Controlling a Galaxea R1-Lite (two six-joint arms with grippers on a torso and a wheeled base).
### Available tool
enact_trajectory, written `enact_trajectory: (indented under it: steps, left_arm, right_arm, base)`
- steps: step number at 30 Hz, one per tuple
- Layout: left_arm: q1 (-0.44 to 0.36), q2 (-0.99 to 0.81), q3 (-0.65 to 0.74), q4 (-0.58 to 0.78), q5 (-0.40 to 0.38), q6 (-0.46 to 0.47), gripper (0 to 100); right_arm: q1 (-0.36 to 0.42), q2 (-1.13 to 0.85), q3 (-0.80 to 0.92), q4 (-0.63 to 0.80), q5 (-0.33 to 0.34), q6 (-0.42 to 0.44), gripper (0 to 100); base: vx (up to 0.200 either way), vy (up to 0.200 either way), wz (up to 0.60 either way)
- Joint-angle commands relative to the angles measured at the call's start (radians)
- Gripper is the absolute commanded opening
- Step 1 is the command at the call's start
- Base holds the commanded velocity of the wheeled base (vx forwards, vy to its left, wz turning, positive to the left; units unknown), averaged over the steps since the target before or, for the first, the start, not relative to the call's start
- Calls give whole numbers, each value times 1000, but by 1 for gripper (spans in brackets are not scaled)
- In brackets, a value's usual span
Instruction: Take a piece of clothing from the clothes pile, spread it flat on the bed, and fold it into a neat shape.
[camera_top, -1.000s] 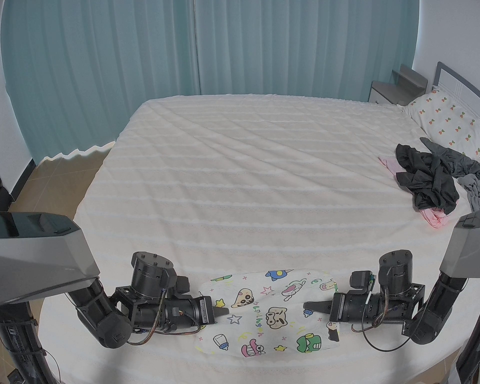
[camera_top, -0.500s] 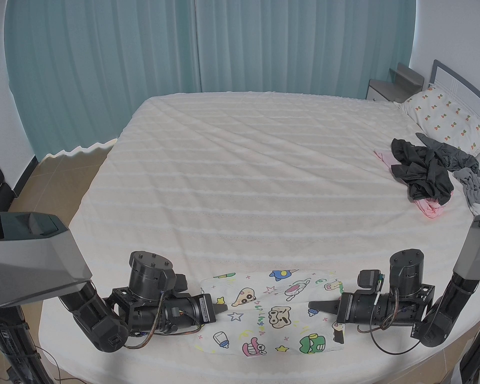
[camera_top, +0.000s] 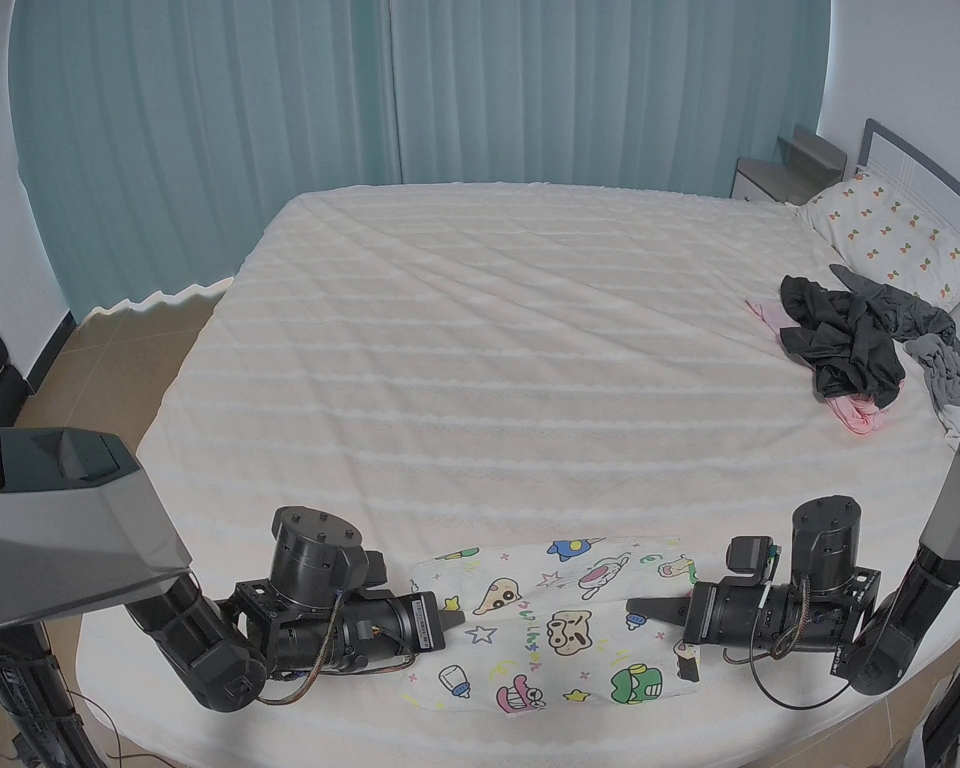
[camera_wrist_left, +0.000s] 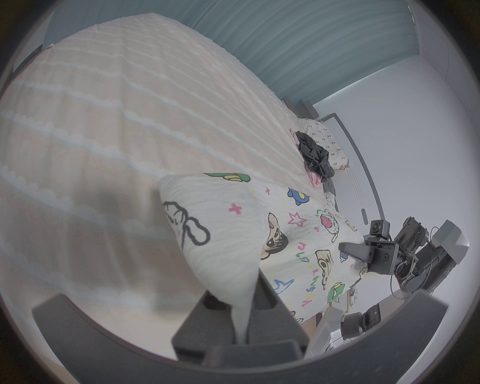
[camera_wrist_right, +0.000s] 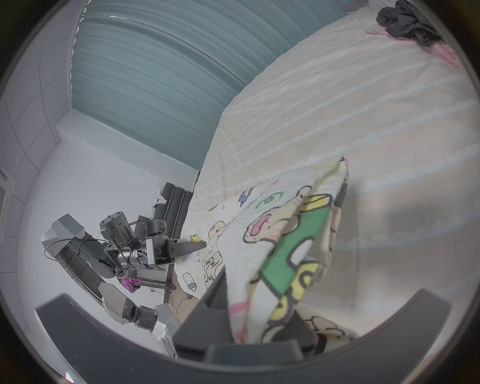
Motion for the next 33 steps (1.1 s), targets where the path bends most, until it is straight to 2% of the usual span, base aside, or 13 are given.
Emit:
enact_trajectory:
  steps: [1, 6, 10, 21, 33]
  left_arm:
    - [-10, -2, -9, -3, -2, 0, 0]
    - [-27, 0, -9, -3, -2, -2, 0]
    - [-32, 0, -19, -3, -2, -3, 0]
    - [-72, 13, -51, -3, -2, -9, 0]
    - [-81, 29, -55, -3, -2, -9, 0]
  right_arm:
    - [0, -3, 4, 0, 1, 1, 0]
    - [-3, -3, 10, 0, -4, -1, 0]
    - [-3, -3, 12, 0, -54, -3, 0]
    - [-19, 2, 26, 0, -57, -6, 0]
    - [-37, 10, 44, 0, -57, -9, 0]
  base:
    - [0, -200, 0]
    - [0, -200, 0]
    - [0, -200, 0]
    - [0, -200, 0]
    - [0, -200, 0]
